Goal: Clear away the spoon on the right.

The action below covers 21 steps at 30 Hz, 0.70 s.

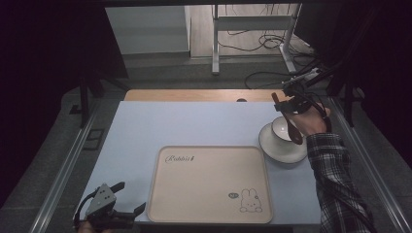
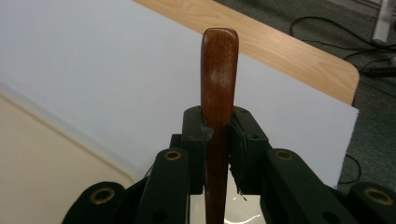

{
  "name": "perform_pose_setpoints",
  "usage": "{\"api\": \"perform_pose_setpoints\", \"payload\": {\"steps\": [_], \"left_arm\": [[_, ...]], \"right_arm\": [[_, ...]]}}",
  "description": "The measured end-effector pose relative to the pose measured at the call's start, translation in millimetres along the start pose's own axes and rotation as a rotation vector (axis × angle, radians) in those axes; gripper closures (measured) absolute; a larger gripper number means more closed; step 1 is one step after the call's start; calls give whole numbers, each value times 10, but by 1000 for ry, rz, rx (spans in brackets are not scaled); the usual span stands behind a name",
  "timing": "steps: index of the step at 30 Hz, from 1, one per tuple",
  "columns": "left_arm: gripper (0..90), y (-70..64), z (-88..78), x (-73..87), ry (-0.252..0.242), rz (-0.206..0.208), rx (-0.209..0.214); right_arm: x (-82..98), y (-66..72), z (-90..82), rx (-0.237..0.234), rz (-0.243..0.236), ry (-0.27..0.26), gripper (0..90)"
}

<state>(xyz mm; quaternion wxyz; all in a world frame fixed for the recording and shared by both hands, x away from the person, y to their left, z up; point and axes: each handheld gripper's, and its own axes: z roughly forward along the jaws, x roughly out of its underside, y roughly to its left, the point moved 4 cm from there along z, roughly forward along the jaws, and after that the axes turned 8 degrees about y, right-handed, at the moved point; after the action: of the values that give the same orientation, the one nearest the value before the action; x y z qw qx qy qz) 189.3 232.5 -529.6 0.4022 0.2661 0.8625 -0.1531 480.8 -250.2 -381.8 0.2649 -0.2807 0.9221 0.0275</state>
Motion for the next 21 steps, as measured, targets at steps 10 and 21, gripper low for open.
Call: {"api": "perform_pose_setpoints", "payload": {"steps": [10, 21], "left_arm": [[3, -3, 5, -2, 4, 5, -2], [3, -5, 8, -4, 5, 6, -1]], "right_arm": [[177, 300, -159, -59, -51, 25, 775], [410, 618, -133, -109, -83, 86, 775]]}}
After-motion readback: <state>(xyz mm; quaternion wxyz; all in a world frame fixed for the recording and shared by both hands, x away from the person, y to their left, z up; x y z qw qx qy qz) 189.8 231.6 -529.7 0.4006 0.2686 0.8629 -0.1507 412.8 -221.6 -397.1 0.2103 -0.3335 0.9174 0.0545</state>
